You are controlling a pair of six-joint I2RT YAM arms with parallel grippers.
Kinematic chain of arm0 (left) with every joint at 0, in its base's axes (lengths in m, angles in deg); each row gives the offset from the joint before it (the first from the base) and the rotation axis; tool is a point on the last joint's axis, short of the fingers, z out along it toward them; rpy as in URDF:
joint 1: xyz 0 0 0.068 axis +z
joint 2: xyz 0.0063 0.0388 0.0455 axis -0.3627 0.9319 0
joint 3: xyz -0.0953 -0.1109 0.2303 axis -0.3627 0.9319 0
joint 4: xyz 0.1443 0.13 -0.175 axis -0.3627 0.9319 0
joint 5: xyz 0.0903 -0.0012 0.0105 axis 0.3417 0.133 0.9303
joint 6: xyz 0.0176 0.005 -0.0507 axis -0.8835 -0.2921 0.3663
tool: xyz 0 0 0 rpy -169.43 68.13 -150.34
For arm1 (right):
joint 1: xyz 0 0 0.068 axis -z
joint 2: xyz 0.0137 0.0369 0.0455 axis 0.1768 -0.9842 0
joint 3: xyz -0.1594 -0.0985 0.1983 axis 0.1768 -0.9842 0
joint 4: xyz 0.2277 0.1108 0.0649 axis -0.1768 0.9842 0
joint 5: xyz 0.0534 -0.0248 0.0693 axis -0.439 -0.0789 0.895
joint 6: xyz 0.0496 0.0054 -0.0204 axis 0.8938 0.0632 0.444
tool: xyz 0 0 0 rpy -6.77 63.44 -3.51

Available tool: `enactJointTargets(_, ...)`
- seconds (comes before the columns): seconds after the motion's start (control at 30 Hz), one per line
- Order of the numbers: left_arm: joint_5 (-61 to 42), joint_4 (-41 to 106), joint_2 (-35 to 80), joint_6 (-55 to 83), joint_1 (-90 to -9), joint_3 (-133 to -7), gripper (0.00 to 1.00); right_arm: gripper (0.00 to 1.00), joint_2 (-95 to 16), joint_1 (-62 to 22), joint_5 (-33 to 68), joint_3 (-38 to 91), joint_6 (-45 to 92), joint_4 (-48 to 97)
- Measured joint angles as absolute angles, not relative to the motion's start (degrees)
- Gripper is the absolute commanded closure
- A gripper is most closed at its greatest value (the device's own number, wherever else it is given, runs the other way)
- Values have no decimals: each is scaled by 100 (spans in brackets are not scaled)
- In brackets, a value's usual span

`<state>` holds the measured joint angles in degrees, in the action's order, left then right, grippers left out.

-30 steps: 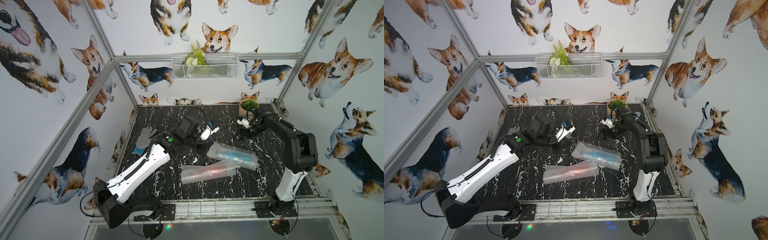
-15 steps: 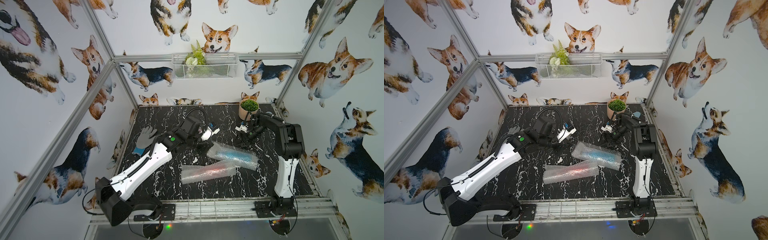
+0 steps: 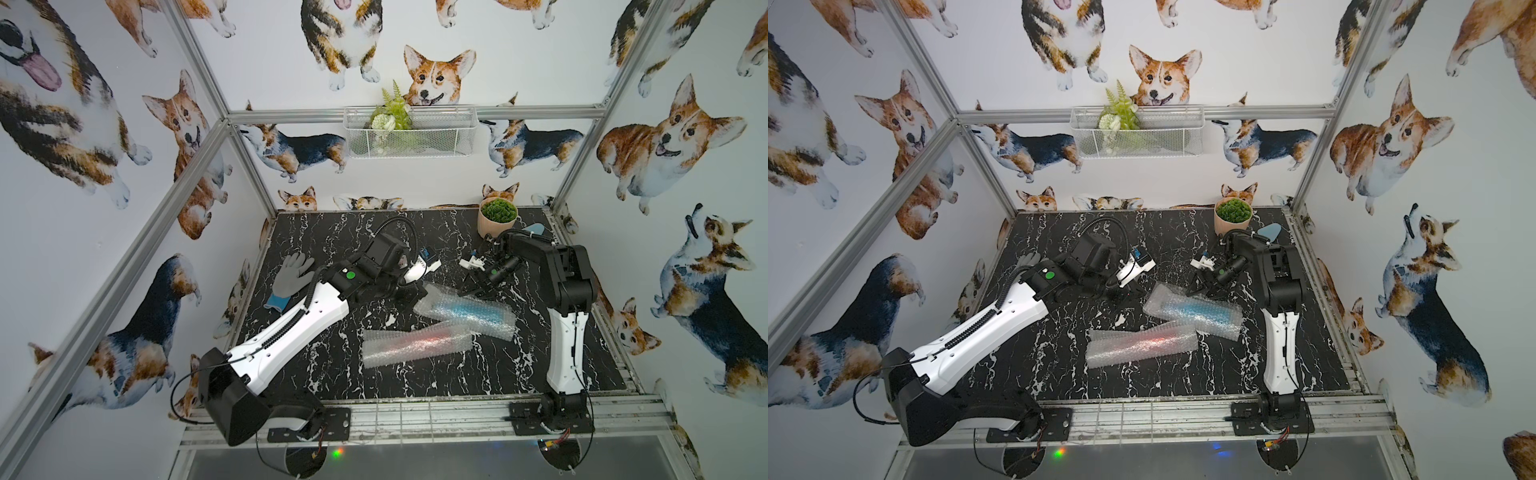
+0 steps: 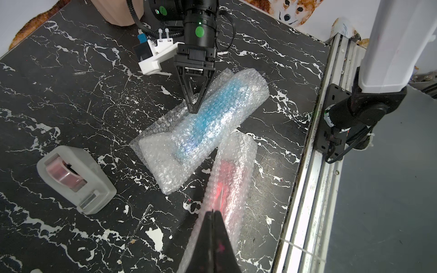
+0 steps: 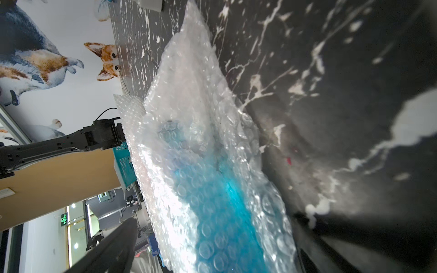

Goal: Wrap wine bottles in bubble wrap
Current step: Adjust the bubble wrap at the center of the board.

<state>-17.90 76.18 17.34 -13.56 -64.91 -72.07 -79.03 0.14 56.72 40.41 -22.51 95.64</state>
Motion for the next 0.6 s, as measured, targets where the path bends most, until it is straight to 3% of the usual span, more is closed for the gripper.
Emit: enactJointTargets(0.6,-1838,7800,1812,-1467,-6491,-7242,100,1,-6743,-346,5369,3250,-2256,9107)
